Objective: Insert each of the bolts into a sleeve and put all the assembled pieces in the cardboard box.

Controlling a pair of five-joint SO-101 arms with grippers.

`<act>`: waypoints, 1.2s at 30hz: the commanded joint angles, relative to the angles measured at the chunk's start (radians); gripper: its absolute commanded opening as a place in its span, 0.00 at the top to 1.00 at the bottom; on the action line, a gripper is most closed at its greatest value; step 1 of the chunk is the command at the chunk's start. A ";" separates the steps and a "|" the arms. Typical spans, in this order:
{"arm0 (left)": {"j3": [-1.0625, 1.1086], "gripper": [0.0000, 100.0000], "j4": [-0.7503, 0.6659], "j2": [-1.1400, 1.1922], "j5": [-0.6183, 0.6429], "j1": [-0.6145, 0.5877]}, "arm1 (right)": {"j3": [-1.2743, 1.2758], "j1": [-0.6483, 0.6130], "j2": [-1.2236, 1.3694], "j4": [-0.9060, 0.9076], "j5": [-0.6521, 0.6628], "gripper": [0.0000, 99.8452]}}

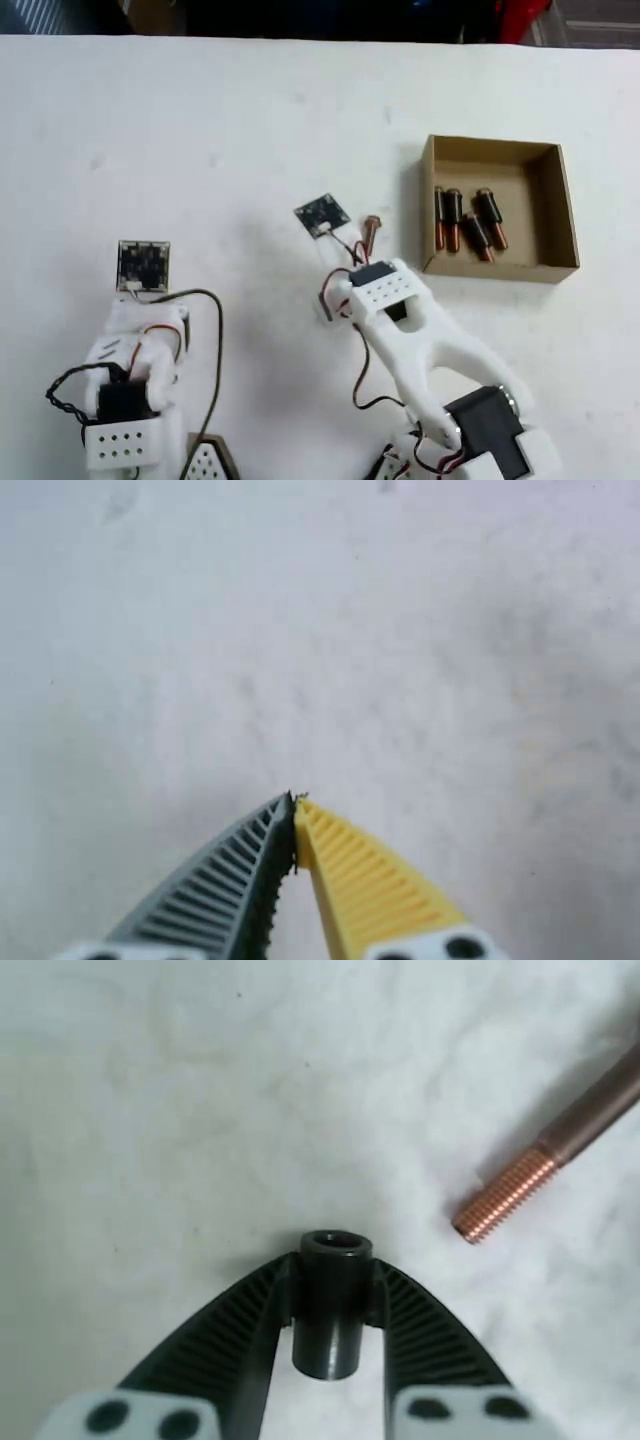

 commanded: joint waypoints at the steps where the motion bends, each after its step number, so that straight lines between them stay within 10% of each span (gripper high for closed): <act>1: -0.005 0.98 -0.026 -0.010 0.006 -0.008 | -0.018 -0.007 0.024 -0.004 0.009 0.94; 11: -0.005 0.98 -0.028 -0.010 0.006 -0.008 | -0.028 0.001 -0.039 0.004 0.005 0.98; 24: -0.005 0.98 -0.031 -0.010 -0.074 -0.002 | -0.026 0.005 -0.785 0.357 0.009 0.98; 36: -0.005 0.98 -0.031 -0.010 -0.075 -0.002 | 0.009 0.254 -1.122 0.438 0.011 0.98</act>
